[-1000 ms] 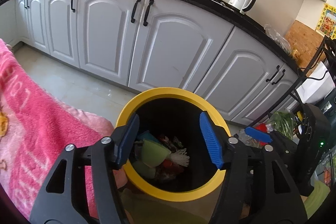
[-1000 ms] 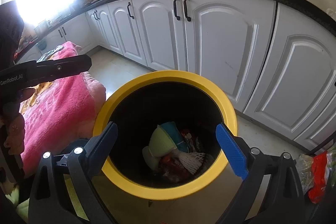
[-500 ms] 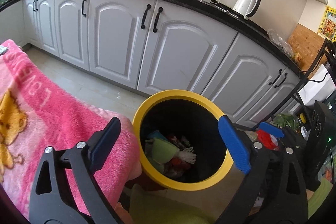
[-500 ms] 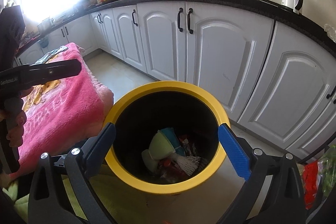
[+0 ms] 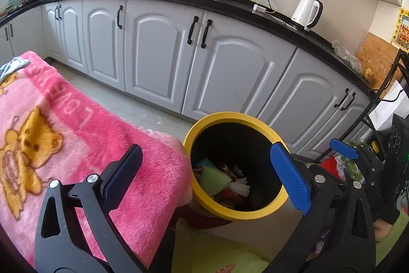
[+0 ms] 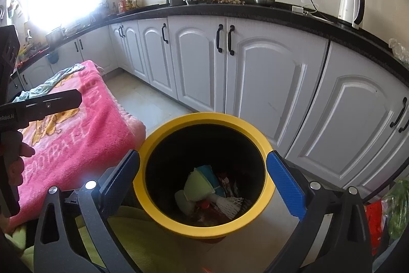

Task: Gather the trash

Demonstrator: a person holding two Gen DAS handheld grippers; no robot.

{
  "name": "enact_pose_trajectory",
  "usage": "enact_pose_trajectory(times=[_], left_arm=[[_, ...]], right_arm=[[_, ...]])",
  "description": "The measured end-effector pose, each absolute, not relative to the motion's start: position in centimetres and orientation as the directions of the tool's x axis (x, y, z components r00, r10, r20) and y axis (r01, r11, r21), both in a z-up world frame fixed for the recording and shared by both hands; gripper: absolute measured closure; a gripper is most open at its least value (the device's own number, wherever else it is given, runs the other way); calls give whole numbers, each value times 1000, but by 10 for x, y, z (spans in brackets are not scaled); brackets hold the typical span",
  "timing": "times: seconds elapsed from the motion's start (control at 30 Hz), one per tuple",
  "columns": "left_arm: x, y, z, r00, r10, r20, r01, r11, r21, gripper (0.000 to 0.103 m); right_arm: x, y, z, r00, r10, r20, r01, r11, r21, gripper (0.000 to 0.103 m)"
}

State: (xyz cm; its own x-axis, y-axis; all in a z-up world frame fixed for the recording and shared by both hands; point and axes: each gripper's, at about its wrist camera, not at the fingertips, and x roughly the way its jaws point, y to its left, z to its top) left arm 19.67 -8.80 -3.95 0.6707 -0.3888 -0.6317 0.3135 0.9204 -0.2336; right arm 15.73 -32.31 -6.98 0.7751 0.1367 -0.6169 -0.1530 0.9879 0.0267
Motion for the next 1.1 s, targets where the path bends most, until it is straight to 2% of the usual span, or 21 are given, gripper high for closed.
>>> enact_pose_trajectory(times=[0.43,1.1], left_arm=[[153,-66,-25,743,-304,-596,254,952,-168,11],[91,-46,-11,871,-194,-451,184,981,-67,11]], right_arm=[[119,-301,-46,813,131,-567,-144,989,22,6],[68,-275,-32,884,114,-454,-138,990,-19,6]])
